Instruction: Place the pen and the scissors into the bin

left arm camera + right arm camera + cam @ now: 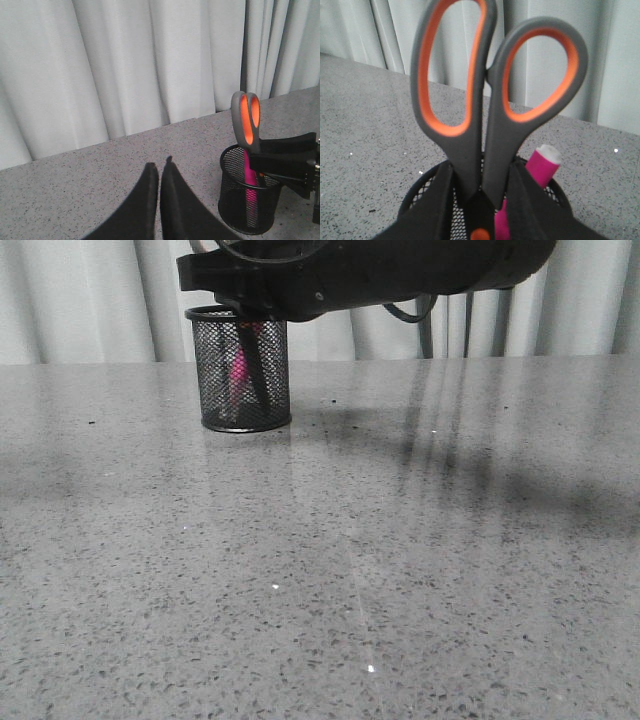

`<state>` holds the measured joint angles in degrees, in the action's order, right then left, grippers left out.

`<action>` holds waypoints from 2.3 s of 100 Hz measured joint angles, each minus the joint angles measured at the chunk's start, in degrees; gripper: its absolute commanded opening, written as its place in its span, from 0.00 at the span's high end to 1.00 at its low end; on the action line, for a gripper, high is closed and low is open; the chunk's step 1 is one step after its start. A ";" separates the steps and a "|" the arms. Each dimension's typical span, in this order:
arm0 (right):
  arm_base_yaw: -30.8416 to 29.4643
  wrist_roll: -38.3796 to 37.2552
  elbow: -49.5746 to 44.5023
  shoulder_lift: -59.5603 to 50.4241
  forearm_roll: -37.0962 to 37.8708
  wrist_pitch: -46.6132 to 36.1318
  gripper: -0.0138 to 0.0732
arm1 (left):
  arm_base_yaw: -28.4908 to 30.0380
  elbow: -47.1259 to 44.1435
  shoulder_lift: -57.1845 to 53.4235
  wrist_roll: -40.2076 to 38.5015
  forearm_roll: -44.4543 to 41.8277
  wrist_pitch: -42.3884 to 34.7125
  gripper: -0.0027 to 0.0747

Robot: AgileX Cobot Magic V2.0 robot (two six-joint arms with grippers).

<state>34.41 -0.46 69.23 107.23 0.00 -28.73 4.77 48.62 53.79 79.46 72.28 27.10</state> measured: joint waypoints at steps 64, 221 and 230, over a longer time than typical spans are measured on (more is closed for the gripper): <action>-0.11 0.00 -0.13 -5.86 3.20 -2.08 0.50 | 0.00 0.00 0.00 0.00 0.00 0.00 0.99; -15.26 1.21 -65.72 -65.47 -0.94 -11.66 0.92 | 0.00 -39.90 -44.03 22.13 31.39 -17.11 0.99; -15.26 1.21 -65.72 -65.47 -1.07 -11.66 0.92 | 0.00 -39.90 -44.03 22.13 31.48 -17.11 0.99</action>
<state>19.15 0.75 3.51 41.76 -1.07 -40.39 4.77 8.72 9.75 101.59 103.77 9.99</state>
